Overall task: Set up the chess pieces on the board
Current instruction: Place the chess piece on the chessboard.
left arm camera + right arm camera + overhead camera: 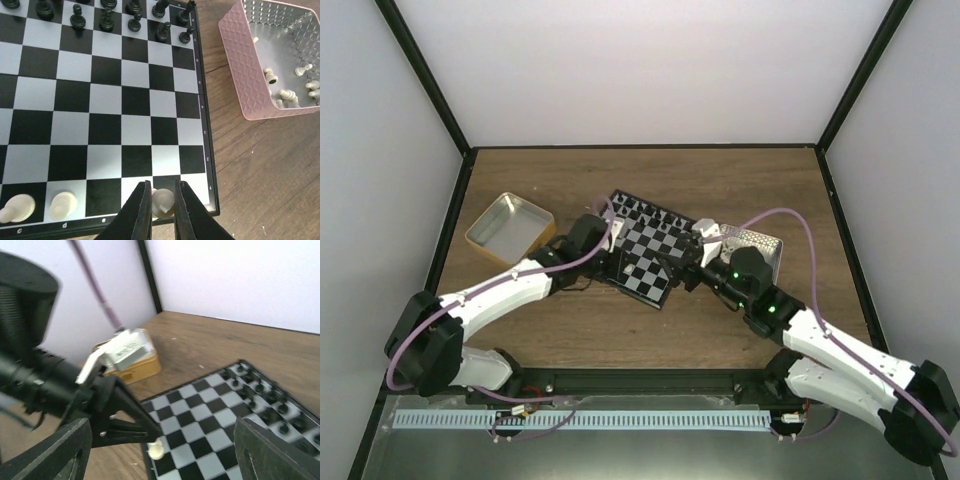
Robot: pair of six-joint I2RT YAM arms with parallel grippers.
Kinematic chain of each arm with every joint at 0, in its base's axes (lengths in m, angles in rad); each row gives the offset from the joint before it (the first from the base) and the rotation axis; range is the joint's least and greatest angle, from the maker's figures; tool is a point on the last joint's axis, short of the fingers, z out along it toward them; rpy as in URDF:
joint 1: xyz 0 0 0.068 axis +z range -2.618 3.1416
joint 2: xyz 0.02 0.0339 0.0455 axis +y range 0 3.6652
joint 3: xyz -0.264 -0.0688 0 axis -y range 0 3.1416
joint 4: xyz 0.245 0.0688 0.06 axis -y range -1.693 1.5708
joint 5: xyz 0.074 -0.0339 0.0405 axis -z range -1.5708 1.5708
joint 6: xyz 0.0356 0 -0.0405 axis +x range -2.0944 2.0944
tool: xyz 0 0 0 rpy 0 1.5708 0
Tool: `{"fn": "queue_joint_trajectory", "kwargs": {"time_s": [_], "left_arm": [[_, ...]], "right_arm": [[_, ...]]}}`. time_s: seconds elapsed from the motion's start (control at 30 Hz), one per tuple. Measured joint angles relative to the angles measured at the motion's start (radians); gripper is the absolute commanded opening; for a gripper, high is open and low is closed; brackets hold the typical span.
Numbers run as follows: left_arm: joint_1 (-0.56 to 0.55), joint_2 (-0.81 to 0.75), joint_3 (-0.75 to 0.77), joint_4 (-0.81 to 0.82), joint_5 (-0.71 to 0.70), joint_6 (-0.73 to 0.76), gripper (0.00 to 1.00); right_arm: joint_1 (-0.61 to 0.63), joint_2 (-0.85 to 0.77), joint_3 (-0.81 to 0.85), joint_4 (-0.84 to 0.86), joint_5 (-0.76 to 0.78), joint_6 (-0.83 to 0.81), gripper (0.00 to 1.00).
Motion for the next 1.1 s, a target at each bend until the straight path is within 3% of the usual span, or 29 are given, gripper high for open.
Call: {"fn": "queue_joint_trajectory", "kwargs": {"time_s": [0.2, 0.43, 1.1], "left_arm": [[-0.085, 0.003, -0.055, 0.112, -0.133, 0.001, 0.04], [-0.091, -0.003, -0.150, 0.208, -0.215, -0.026, 0.04], [-0.092, 0.062, -0.229, 0.350, -0.225, -0.021, 0.04]], "right_arm": [[0.000, -0.122, -0.086, -0.017, 0.204, 0.132, 0.79], [0.000, -0.167, -0.105, -0.023, 0.321, 0.212, 0.80], [0.000, -0.124, -0.105, -0.032, 0.361, 0.268, 0.80]]}}
